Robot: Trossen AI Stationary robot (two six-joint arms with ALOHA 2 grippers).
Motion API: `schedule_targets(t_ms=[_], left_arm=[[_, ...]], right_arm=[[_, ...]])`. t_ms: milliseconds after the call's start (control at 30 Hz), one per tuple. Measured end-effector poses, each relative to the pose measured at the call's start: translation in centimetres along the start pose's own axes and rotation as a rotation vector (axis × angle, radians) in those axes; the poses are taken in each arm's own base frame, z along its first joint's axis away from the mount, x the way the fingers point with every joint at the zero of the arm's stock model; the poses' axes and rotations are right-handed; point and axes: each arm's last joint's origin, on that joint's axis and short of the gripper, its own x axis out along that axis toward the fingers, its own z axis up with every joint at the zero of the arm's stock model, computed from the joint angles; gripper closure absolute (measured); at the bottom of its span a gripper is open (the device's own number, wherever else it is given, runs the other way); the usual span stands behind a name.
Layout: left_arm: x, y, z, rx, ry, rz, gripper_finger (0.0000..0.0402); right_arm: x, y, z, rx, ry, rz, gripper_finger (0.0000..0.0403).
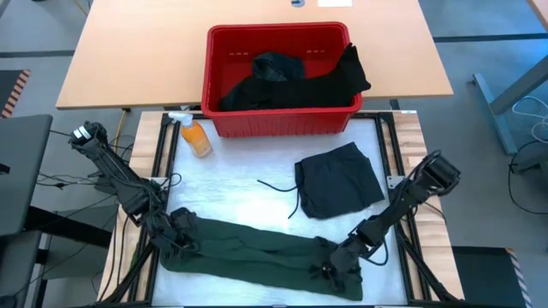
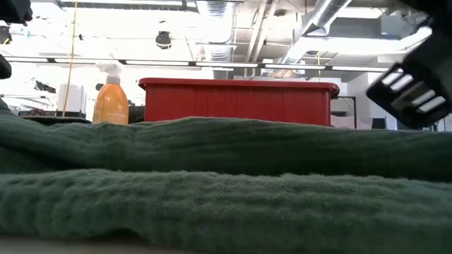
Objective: Fold laundry
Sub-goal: Fold the dark green shirt
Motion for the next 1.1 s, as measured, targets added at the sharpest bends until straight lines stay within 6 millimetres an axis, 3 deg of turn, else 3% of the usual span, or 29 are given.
schedule_targets(t_ms=[233, 567, 867, 1100], left_arm=[[0.0, 0.0, 0.0, -0.008, 0.007, -0.006, 0.0401], [0.0, 0.0, 0.0, 0.000, 0.007, -0.006, 0.0401], [0.0, 0.0, 0.0, 0.006, -0.003, -0.001, 0.0401], [0.0, 0.0, 0.0, 0.002, -0.003, -0.003, 0.0401]], right_arm=[[-2.6, -2.7, 0.8, 0.208, 0.091, -0.226, 0.0269], [-6.2, -2.6, 3.1, 0.126, 0.010, -0.227, 0.0268], [-3.3, -3.3, 0.1, 0.152, 0.181, -0.273, 0.0268], [-2.4, -2.1, -1.1, 0.226, 0.243, -0.183, 0.0269]])
